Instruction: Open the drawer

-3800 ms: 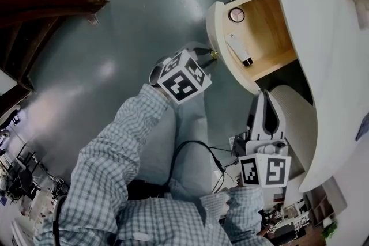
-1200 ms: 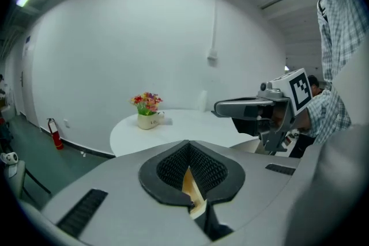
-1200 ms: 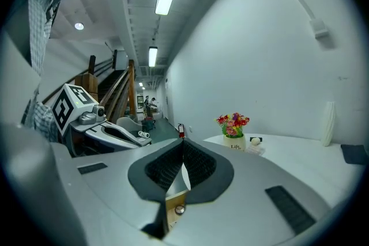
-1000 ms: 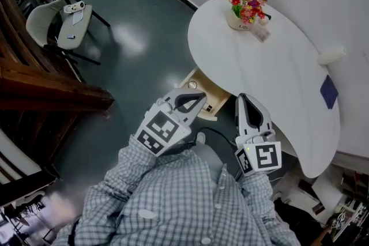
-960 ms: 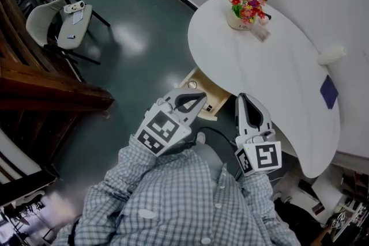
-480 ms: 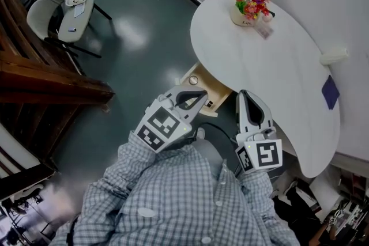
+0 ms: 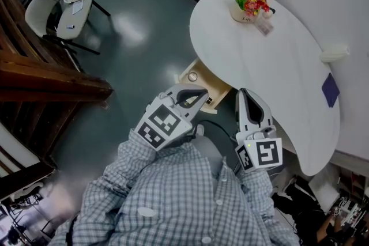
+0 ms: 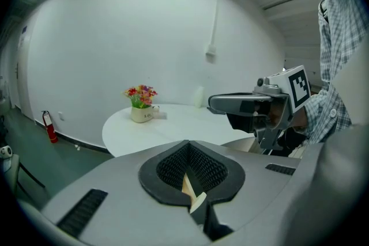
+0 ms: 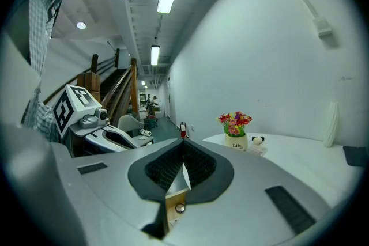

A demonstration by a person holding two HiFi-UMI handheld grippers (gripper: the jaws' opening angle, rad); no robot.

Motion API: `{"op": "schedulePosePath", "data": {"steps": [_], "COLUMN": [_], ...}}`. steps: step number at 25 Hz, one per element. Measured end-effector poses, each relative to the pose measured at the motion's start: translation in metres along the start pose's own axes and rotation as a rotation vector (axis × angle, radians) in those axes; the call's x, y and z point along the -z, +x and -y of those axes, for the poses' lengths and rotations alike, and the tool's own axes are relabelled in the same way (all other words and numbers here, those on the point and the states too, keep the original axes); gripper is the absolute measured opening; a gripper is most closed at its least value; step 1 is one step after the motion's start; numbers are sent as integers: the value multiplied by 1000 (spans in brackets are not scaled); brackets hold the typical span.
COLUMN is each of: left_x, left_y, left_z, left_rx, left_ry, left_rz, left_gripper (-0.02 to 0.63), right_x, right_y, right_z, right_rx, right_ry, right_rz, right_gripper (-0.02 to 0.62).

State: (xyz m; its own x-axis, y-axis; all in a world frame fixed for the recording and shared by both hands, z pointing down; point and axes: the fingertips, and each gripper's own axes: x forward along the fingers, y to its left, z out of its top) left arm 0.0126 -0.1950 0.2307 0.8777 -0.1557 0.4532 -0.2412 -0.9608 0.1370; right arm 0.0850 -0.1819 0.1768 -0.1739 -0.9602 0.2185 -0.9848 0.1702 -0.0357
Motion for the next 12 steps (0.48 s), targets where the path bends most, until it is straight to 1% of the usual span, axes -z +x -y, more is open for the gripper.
{"op": "schedulePosePath", "data": {"steps": [12], "left_x": [6], "left_y": [-2], "left_z": [-1], "left_rx": [-6], "left_ry": [-13], "left_rz": [-6], "left_gripper": [6], "right_x": [5], "right_y": [1], "right_z": [-3], "right_rx": [-4], "right_ry": [5], "right_rz": [-17], "right_gripper": [9]}}
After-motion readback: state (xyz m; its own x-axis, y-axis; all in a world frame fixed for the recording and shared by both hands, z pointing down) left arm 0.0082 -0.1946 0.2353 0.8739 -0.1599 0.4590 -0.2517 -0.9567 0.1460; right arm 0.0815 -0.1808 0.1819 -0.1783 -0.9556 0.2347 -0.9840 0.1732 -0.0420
